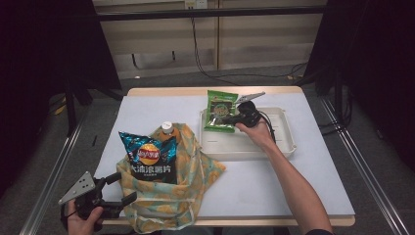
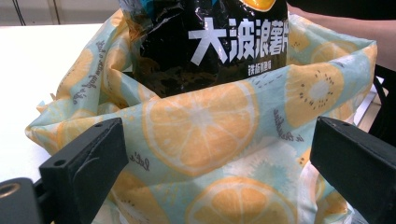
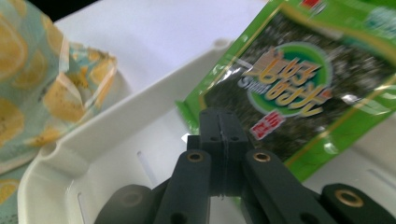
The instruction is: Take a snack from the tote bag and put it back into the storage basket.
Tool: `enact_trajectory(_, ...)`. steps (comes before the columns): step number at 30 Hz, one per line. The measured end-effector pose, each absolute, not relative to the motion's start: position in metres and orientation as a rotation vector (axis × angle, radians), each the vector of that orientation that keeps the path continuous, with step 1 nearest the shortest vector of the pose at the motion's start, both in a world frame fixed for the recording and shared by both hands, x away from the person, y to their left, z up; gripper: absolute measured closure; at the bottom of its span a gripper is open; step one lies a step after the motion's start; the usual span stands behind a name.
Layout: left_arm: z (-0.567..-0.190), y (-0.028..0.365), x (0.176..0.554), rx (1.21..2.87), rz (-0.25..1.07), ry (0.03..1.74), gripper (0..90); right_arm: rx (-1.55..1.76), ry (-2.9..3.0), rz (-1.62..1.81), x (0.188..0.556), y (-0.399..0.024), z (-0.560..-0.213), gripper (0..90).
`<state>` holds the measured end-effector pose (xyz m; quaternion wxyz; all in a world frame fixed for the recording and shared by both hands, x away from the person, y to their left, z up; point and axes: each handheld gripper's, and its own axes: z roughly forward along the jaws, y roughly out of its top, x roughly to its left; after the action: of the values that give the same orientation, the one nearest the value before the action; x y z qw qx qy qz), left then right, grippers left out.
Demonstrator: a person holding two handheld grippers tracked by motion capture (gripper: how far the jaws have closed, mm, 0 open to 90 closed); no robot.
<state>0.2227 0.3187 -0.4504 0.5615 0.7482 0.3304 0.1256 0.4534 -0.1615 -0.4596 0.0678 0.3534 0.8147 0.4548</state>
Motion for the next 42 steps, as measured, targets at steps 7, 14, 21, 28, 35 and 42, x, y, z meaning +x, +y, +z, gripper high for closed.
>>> enact_trajectory(7,-0.450,0.319,0.223,1.771,0.302,0.770,3.5,1.056,2.552,1.278,0.457,-0.147,-0.473,90.0)
enact_trajectory(14,-0.451,0.320,0.222,1.764,0.296,0.767,3.6,1.079,2.591,1.194,0.465,-0.140,-0.479,90.0)
enact_trajectory(21,-0.450,0.318,0.223,1.779,0.306,0.769,3.5,1.072,2.582,1.186,0.473,-0.135,-0.484,90.0)
enact_trajectory(28,-0.450,0.318,0.223,1.775,0.311,0.773,3.5,1.087,2.563,1.172,0.478,-0.128,-0.483,90.0)
enact_trajectory(35,-0.450,0.319,0.223,1.779,0.307,0.768,3.5,1.092,2.531,1.177,0.484,-0.118,-0.482,90.0)
enact_trajectory(42,-0.451,0.319,0.223,1.782,0.307,0.765,3.5,1.113,2.483,1.167,0.487,-0.115,-0.485,90.0)
